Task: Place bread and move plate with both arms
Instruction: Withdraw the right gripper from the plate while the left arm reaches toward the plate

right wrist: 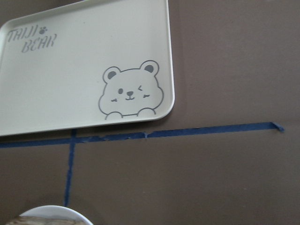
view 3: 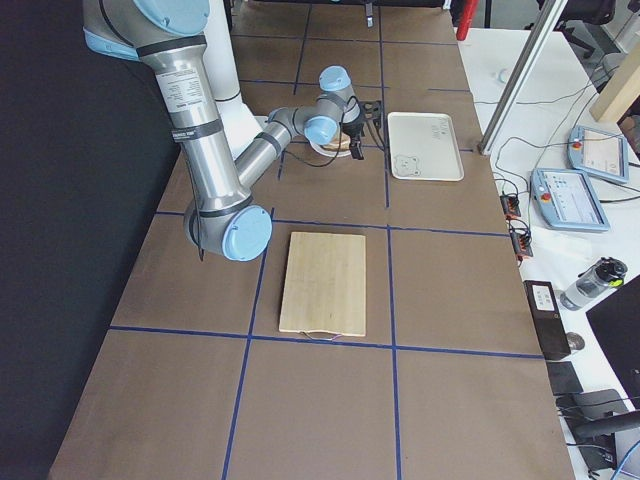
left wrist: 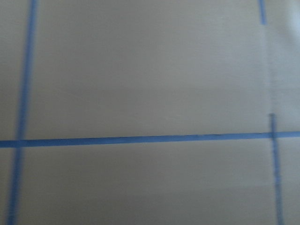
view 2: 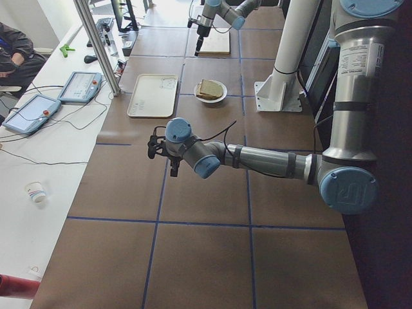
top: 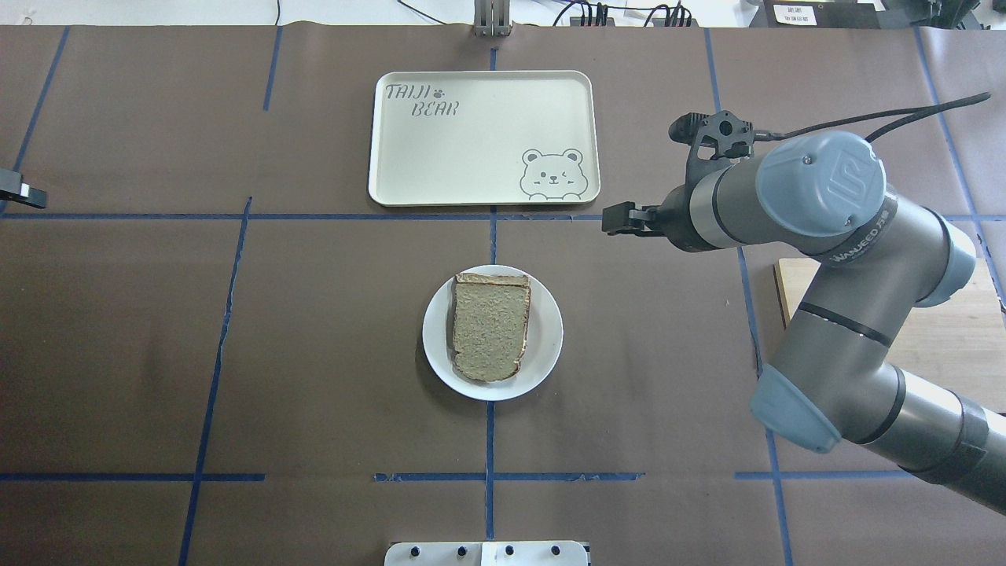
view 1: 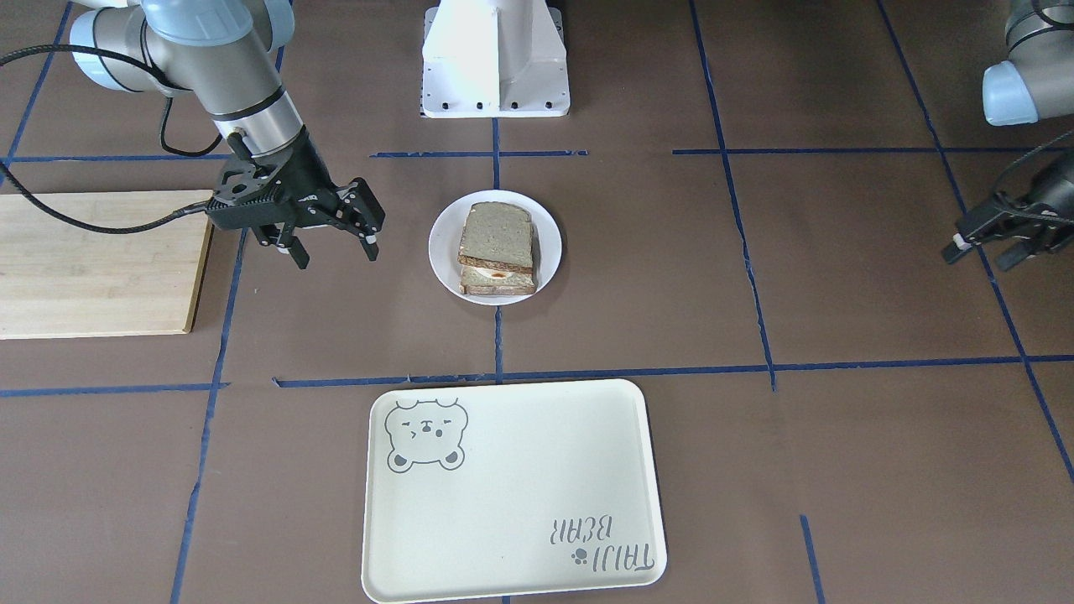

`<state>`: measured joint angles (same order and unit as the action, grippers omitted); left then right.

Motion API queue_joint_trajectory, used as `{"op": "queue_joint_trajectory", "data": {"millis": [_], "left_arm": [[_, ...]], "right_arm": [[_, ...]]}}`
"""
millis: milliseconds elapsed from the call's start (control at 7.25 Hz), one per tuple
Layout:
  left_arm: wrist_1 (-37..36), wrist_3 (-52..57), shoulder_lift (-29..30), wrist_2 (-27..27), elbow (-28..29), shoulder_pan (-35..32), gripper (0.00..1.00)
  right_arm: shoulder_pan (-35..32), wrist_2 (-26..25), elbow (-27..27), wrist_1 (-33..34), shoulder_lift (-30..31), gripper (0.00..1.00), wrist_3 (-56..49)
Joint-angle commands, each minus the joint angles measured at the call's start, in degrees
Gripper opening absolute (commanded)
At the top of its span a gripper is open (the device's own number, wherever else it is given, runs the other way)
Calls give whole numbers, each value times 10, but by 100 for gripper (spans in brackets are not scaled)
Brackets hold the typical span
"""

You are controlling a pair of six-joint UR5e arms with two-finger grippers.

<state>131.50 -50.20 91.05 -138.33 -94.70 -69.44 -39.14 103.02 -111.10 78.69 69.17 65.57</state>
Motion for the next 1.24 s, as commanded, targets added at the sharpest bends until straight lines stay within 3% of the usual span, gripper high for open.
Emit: {"op": "queue_joint_trajectory", "data": {"millis": [0,138,276,552,690,828,1103], "left_arm": [[101,-213,48,3,0,62,100],[122,-273,61,30,-1,89,100],[184,-354,62,102,-3,143,100],[269,-507,81,202,-6,228,100],[270,-544,100,226,-4,267,99],[269,-557,117,240,1,301,94],[266,-586,145,272,6,341,73]], "right_arm": [[-74,68,-14,126,7,100,-165],[-114,118,-13,138,31,100,-209],[-147,148,-13,137,59,100,-263],[-218,182,-9,139,110,100,-362],[-245,205,-3,138,135,100,-407],[-276,235,13,136,152,100,-448],[-329,287,70,133,155,100,-539]]}}
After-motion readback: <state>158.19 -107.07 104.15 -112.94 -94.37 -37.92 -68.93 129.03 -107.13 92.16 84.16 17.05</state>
